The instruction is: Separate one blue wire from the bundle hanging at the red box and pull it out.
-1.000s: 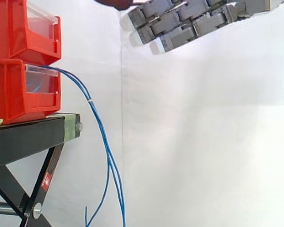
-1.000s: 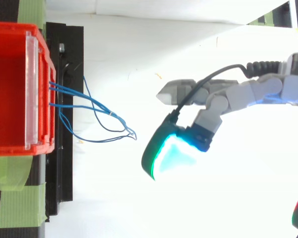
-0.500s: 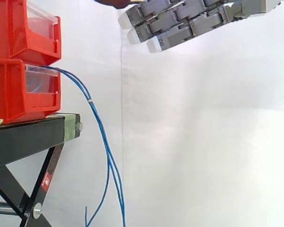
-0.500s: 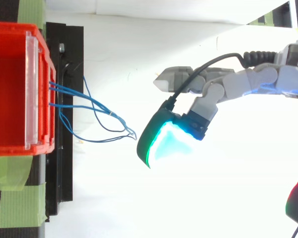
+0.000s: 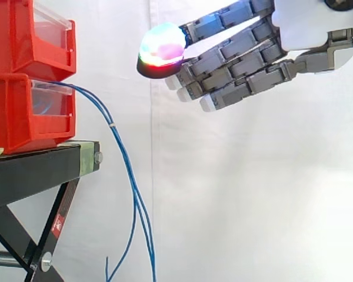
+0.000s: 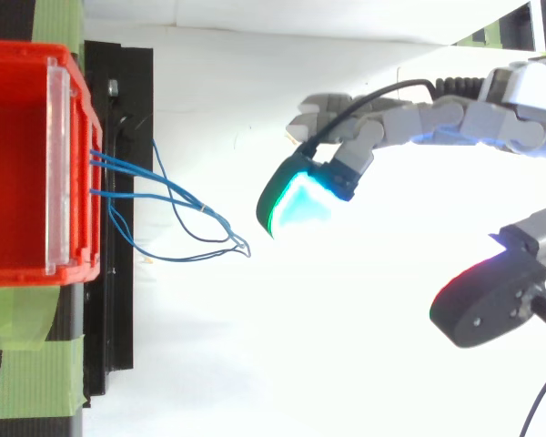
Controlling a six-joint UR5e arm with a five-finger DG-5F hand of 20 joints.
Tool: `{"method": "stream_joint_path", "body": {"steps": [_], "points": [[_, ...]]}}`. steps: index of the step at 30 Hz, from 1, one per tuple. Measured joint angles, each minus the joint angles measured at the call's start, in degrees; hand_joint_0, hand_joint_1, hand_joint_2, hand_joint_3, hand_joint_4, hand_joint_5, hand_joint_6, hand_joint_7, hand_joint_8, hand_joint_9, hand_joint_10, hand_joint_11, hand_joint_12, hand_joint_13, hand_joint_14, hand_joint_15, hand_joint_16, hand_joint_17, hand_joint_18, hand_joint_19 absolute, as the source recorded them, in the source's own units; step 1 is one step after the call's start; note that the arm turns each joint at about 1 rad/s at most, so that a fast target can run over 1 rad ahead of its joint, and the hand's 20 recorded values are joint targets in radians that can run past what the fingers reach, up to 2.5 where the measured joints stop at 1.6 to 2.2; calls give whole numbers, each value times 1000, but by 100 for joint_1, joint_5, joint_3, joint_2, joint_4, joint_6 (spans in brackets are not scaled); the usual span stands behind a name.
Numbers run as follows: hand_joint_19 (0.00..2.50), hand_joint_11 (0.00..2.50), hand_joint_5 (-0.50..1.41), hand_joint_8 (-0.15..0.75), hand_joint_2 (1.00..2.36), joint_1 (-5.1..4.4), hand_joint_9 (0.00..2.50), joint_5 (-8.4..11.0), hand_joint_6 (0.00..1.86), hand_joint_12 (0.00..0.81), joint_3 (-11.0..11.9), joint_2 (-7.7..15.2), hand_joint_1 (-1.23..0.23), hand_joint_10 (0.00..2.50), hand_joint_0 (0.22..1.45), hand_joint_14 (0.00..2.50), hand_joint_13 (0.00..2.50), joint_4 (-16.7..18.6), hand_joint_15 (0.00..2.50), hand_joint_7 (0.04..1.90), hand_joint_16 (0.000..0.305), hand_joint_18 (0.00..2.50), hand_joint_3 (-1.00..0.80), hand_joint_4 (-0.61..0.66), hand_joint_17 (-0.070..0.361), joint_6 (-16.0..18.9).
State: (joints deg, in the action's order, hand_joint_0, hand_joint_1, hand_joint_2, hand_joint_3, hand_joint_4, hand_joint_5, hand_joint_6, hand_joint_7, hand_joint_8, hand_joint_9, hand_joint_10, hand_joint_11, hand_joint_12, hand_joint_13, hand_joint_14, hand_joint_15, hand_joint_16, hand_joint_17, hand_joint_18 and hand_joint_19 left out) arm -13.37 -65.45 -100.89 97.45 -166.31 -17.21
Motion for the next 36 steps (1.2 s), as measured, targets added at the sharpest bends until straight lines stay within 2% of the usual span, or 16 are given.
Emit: {"method": "stream_joint_path", "body": {"steps": [7, 11, 14, 22, 26, 32, 36], "points": [[234, 98, -215, 276, 1000, -49, 302, 544, 502, 325, -63, 58, -544, 3, 516, 3, 69, 325, 99, 778, 53, 0, -500, 286, 119, -587], [240, 113, -211, 278, 1000, -59, 308, 818, 502, 325, -65, 163, -545, 2, 517, 2, 76, 447, 97, 784, 53, 0, -500, 291, 119, -859], [257, 115, -208, 281, 1000, -44, 315, 990, 502, 328, -65, 333, -549, 2, 518, 3, 87, 575, 102, 786, 53, 0, -500, 300, 119, -937], [280, 140, -201, 289, 1000, -10, 354, 1068, 502, 334, -66, 754, -565, 4, 522, 4, 130, 788, 119, 803, 52, 0, -500, 308, 117, -937], [292, 145, -197, 291, 1000, 4, 367, 1060, 502, 336, -68, 1017, -577, 4, 527, 5, 148, 1098, 132, 809, 52, 0, -500, 311, 116, -905], [287, 145, -185, 297, 1000, 9, 414, 1054, 503, 340, -67, 1161, -617, 4, 540, 4, 199, 1499, 131, 846, 51, 60, -500, 331, 115, -931], [307, 167, -174, 296, 1000, 7, 438, 1057, 503, 340, -69, 1362, -632, 5, 552, 5, 224, 1803, 140, 929, 50, 101, -500, 341, 113, -1037]]}}
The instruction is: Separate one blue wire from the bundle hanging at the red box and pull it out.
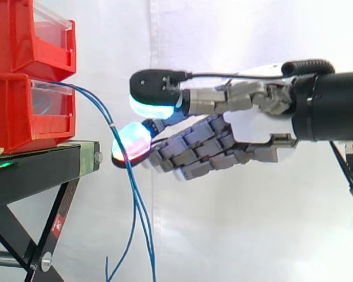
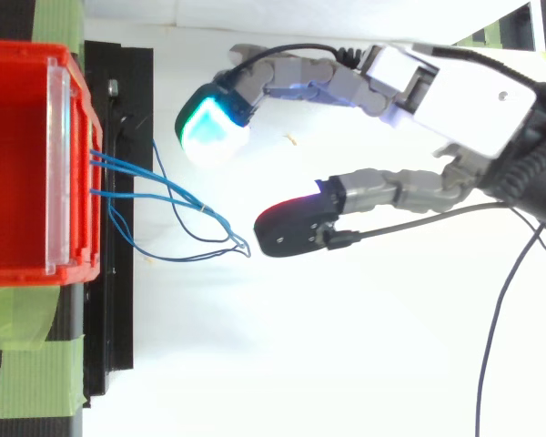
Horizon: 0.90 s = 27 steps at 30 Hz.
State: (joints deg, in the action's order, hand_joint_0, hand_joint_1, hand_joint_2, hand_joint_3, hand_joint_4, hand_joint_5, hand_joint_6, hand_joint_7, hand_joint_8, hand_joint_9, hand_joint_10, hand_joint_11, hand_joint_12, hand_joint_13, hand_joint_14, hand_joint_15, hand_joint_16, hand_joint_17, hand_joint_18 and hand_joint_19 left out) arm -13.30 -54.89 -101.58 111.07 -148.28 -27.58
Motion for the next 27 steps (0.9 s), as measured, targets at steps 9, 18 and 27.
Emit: {"method": "stream_joint_path", "body": {"steps": [9, 18, 27], "points": [[320, 213, -157, 294, 1000, -55, 463, -45, 503, 338, 5, 196, -689, 6, 592, 6, 267, 597, 155, 1079, 49, 158, -500, 319, 110, -2], [328, 243, -144, 294, 1001, -74, 474, -48, 502, 336, 6, 201, -733, 7, 622, 6, 291, 826, 164, 1202, 48, 187, -492, 268, 108, -35], [338, 240, -144, 294, 1001, -79, 478, -48, 502, 337, 5, 204, -738, 7, 625, 6, 296, 891, 172, 1199, 48, 192, -496, 271, 108, -52]]}}
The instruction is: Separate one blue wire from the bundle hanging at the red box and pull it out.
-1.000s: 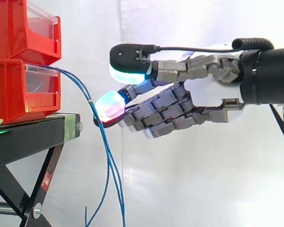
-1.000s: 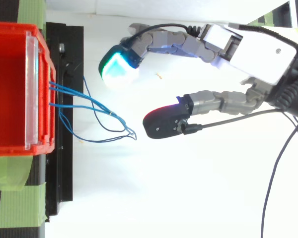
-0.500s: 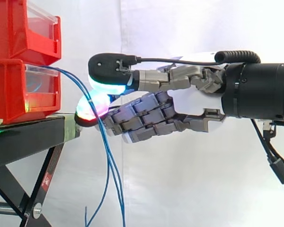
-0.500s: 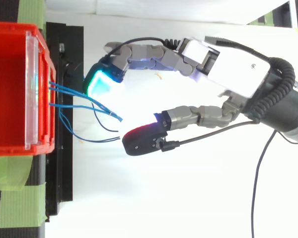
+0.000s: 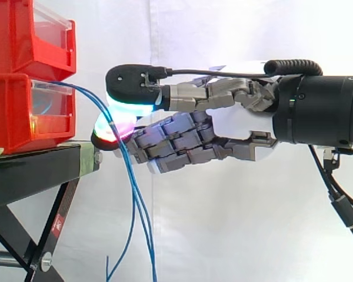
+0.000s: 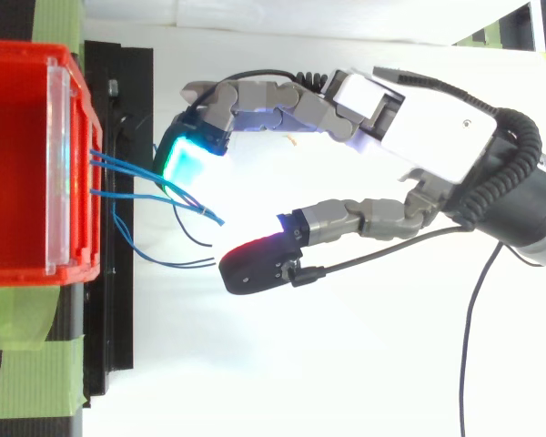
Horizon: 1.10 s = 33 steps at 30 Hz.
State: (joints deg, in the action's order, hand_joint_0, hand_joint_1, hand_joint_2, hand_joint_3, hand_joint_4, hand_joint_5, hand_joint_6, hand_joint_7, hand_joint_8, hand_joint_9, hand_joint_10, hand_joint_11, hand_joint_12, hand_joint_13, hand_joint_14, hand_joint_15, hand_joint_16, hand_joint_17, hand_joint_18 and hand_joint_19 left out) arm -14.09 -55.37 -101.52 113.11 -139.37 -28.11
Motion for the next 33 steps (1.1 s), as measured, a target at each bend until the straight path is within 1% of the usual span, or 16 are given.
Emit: {"method": "stream_joint_path", "body": {"steps": [5, 10, 15, 20, 27, 30, 33], "points": [[341, 244, -144, 294, 1000, -12, 479, 0, 502, 338, 1, 19, -738, 7, 624, 7, 298, 100, 173, 1193, 48, 194, -496, 268, 108, -109], [344, 250, -144, 295, 1000, -44, 483, 0, 502, 338, -1, 25, -739, 7, 624, 6, 300, 298, 173, 1199, 48, 199, -494, 269, 108, -308], [343, 250, -142, 297, 1000, -50, 487, 0, 502, 339, -1, 131, -738, 7, 625, 7, 304, 387, 174, 1210, 48, 207, -494, 273, 108, -430], [351, 267, -139, 298, 1002, -57, 501, -8, 502, 342, -1, 210, -726, 7, 631, 7, 328, 444, 190, 1227, 48, 221, -480, 262, 107, -408], [358, 291, -132, 302, 1003, -58, 537, -18, 501, 343, 0, 219, -701, 8, 647, 7, 350, 421, 192, 1274, 47, 250, -462, 264, 106, -396], [362, 296, -129, 303, 1006, -58, 542, -18, 505, 343, 0, 220, -703, 10, 654, 7, 360, 407, 191, 1317, 47, 263, -432, 245, 106, -392], [375, 311, -137, 303, 1009, -58, 558, -20, 552, 344, 0, 219, -702, 8, 656, 8, 371, 404, 203, 1271, 47, 280, -409, 243, 106, -387]]}}
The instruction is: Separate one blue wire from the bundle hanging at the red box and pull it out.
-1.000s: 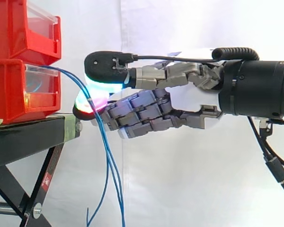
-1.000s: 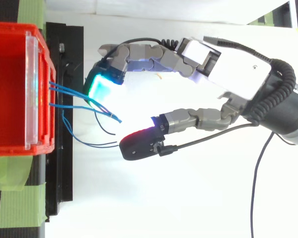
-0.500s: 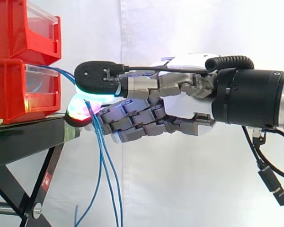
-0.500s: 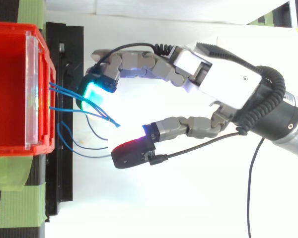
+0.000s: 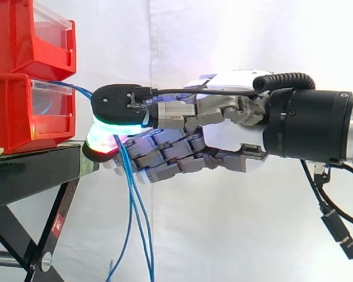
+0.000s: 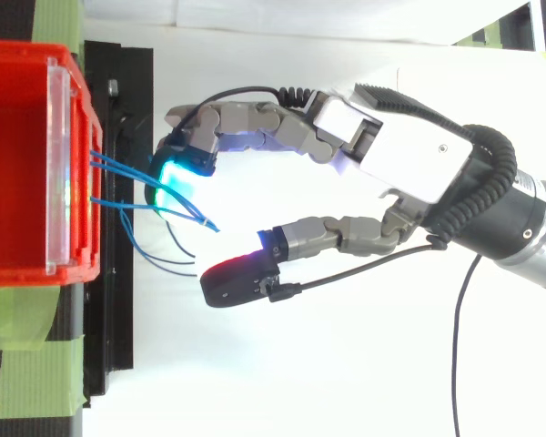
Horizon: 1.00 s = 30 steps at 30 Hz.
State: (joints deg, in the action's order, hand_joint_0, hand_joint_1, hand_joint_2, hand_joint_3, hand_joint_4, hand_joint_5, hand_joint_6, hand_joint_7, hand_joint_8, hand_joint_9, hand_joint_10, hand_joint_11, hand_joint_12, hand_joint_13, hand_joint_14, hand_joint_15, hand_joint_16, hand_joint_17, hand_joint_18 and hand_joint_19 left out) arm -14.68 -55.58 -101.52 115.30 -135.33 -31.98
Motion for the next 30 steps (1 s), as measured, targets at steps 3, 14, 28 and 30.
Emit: {"method": "stream_joint_path", "body": {"steps": [3, 14, 28, 30], "points": [[384, 321, -139, 305, 1011, 0, 566, 1, 571, 345, 0, 1, -667, 9, 657, 8, 388, -5, 216, 1242, 47, 288, -385, 244, 106, 5], [395, 347, -138, 312, 1013, 0, 600, 3, 582, 346, 0, 1, -595, 9, 648, 8, 409, -11, 233, 1226, 47, 307, -360, 241, 105, 13], [406, 383, -135, 316, 1020, 0, 633, -3, 568, 352, 0, 1, -565, 10, 665, 9, 427, -11, 244, 1239, 47, 308, -256, 237, 107, 17], [406, 400, -135, 317, 1021, 0, 638, -4, 567, 352, 0, -2, -575, 10, 668, 9, 431, -11, 247, 1243, 47, 310, -234, 237, 107, 17]]}}
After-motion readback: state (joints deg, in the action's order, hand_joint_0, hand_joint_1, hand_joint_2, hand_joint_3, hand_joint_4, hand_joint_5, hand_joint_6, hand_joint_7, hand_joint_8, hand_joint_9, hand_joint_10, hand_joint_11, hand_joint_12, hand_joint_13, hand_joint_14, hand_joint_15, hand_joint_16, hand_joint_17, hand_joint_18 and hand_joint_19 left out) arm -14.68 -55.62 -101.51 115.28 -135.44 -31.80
